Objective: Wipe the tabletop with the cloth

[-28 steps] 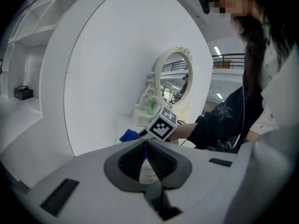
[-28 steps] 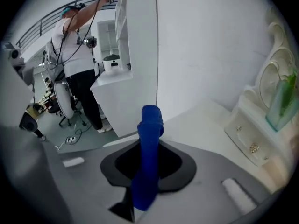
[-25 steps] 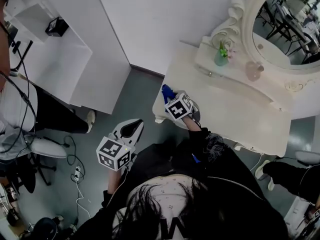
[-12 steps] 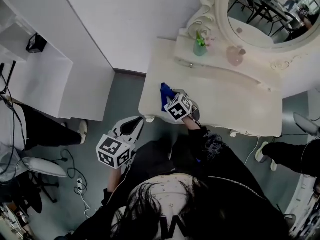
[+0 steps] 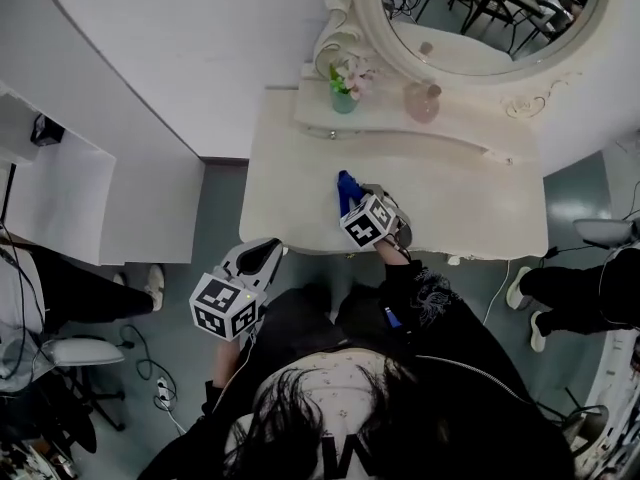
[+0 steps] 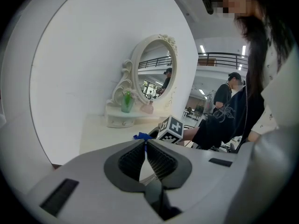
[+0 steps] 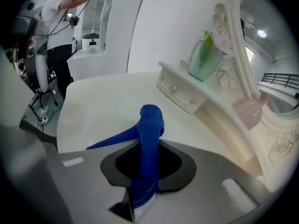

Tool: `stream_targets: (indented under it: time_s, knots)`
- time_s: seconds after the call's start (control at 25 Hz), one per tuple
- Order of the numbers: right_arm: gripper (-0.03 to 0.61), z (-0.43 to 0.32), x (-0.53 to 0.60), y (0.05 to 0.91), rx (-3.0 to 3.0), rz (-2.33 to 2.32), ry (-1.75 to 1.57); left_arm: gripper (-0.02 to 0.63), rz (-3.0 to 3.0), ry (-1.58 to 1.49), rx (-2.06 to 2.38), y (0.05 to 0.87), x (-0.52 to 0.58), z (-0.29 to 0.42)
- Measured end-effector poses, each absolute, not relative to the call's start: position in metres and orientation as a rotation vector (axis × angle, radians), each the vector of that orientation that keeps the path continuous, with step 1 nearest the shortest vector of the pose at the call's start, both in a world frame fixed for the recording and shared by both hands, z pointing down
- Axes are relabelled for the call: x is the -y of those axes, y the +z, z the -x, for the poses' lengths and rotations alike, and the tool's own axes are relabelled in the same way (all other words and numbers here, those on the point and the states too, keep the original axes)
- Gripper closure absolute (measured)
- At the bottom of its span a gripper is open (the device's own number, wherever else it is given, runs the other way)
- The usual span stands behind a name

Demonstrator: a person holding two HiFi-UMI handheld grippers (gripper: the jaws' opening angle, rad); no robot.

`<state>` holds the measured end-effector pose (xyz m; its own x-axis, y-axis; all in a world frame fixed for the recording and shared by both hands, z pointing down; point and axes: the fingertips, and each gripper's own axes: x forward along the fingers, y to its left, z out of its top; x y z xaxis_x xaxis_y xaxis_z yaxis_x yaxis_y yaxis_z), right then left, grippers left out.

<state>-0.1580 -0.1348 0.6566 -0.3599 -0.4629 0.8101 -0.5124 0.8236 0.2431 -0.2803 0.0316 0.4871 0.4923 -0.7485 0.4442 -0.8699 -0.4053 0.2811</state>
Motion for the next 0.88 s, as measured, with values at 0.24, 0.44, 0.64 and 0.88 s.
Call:
stream_targets:
  time_s: [0.24, 0.44, 0.64, 0.88]
  knots:
    - [0.5, 0.072, 0.153, 0.653, 1.96, -0.788, 0.061, 0.617, -2.321, 0.359, 1.273, 0.481, 0.003, 0.213]
    - [0.5, -0.011, 0.167, 0.655, 1.927, -0.848, 0.087, 0.617, -2.373, 0.382, 1.185, 0.482, 0.028, 0.137]
    - [0.502, -0.094, 0.18, 0.654, 1.908, -0.907, 0.118, 0.617, -2.411, 0.399, 1.107, 0.481, 0.048, 0.058]
    - [0.502, -0.184, 0.185, 0.655, 1.876, -0.968, 0.158, 0.617, -2.442, 0.415, 1.038, 0.485, 0.062, -0.018]
